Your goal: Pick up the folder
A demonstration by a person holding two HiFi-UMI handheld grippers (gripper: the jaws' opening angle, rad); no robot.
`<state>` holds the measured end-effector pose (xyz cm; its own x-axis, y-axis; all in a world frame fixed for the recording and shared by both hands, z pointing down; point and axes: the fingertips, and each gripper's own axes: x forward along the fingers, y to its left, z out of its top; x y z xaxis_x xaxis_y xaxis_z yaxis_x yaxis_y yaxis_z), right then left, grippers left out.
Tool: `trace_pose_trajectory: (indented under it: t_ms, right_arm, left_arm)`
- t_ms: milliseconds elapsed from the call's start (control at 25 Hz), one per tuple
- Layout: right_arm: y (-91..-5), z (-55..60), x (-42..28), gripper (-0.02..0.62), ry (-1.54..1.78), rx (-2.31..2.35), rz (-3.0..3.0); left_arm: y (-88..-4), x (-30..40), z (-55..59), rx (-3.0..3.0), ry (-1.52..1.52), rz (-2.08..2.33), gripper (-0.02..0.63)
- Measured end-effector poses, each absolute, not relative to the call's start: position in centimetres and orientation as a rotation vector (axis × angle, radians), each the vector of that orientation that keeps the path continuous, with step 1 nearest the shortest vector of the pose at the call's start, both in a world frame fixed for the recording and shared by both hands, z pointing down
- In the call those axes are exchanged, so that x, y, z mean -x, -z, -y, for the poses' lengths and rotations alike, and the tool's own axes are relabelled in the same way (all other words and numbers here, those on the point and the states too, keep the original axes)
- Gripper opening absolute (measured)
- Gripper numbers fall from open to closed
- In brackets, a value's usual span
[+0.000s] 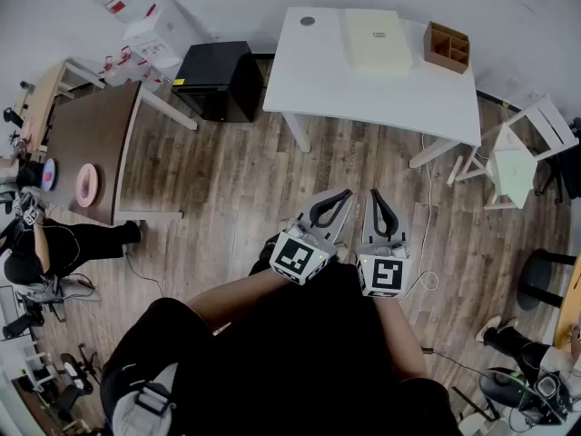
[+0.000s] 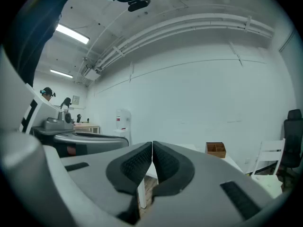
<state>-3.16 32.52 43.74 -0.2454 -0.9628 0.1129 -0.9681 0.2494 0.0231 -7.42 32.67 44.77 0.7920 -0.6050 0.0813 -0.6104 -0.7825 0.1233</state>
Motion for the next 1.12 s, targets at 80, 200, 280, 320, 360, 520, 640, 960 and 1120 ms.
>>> trace_pose_trajectory:
  t_ms: [80, 200, 280, 320, 360, 520, 640, 960, 1120]
  right_arm:
    - [-43.7, -32.9, 2.6, 0.035, -0.080, -1.870, 2.395]
    - [-43.8, -33.4, 1.6, 0.034, -0.078, -1.893, 2.387]
    - [-43.7, -33.6, 1.0, 0.034, -0.080, -1.910, 2.388]
    - [-43.6, -33.7, 0.8, 0.034, -0.084, -1.918, 2.395]
    - [-43.4, -33.9, 0.5, 0.034, -0.090, -1.925, 2.405]
    - [-43.0, -34.7, -0.5, 0.035, -0.083, -1.952, 2.418]
    - [-43.4, -35.4, -1.4, 0.035, -0.094, -1.971, 2.423]
    - [-44.5, -36.0, -3.1, 0.037, -0.149, -2.035, 2.407]
    - [-44.9, -35.9, -3.5, 0.037, -0.160, -2.045, 2.385]
  left_arm:
    - [-44.6, 7.0, -32.9, -2.844, -0.057, 0.966, 0.024]
    - [-44.6, 6.2, -33.2, -2.848, -0.059, 0.954, 0.023]
    - [-44.7, 5.7, -33.4, -2.855, -0.065, 0.943, 0.024]
    - [-44.7, 5.5, -33.6, -2.857, -0.067, 0.936, 0.023]
    - [-44.8, 5.2, -33.7, -2.857, -0.067, 0.928, 0.023]
    - [-44.9, 4.1, -34.1, -2.849, -0.051, 0.913, 0.023]
    - [-45.3, 3.5, -34.8, -2.846, -0.058, 0.905, 0.024]
    - [-45.9, 3.5, -34.5, -2.840, -0.073, 0.933, 0.023]
    - [-46.2, 2.9, -34.2, -2.838, -0.074, 0.901, 0.025]
